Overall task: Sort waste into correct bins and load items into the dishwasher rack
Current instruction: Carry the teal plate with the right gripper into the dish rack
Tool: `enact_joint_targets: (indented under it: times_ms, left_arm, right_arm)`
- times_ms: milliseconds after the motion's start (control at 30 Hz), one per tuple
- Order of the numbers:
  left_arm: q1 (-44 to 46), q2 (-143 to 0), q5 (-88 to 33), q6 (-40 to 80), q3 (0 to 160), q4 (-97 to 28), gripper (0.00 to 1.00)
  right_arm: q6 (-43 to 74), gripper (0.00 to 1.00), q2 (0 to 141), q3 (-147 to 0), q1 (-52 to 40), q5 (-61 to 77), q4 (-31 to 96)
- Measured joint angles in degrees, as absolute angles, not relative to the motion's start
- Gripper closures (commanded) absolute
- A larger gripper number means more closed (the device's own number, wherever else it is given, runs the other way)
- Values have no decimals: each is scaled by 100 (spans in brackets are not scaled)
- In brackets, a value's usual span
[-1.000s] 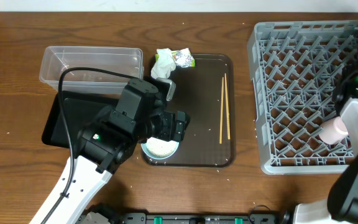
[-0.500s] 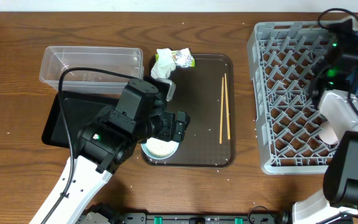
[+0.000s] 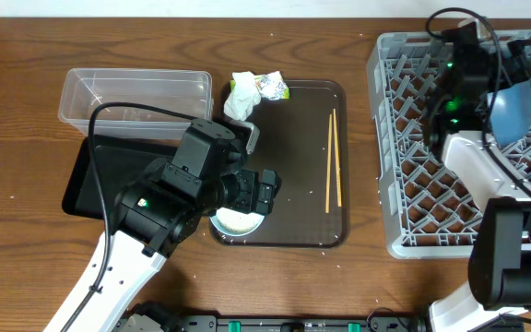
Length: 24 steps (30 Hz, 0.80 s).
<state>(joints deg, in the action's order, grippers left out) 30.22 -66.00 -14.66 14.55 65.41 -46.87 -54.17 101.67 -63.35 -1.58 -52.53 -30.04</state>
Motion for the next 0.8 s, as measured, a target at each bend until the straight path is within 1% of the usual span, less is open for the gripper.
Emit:
enact_joint_targets:
  times_ms: [133,400,567,667,767,800]
  left_arm:
    - [3022,-6598,-1466,1455,6541,-4799,2]
    - [3022,-6598,-1466,1455,6541,-4958,1]
    - [3022,-6598,-1466,1455,6541,-4950,1]
    - [3022,-6598,-1466,1450,6541,-4943,1]
    - [3020,-6565,-1468,1363,6541,-4947,1]
    - [3017,-6532,-1466,1330,6541,-4952,1]
  right_arm:
    - [-5345,1,10167,-6335,-366,-5325,-2989]
    - [-5249,1,10167,-6335,-117,-5590,-2982]
    - [-4976,1,10160,-6335,-185,-5647,-2899]
    - [-4652,1,10097,-6337,-399,-5596,-2436]
    - [-3938,1,9918,-6348,-685,-5347,-1391]
    - [-3586,1,9806,-6368,-801,-5133,-825]
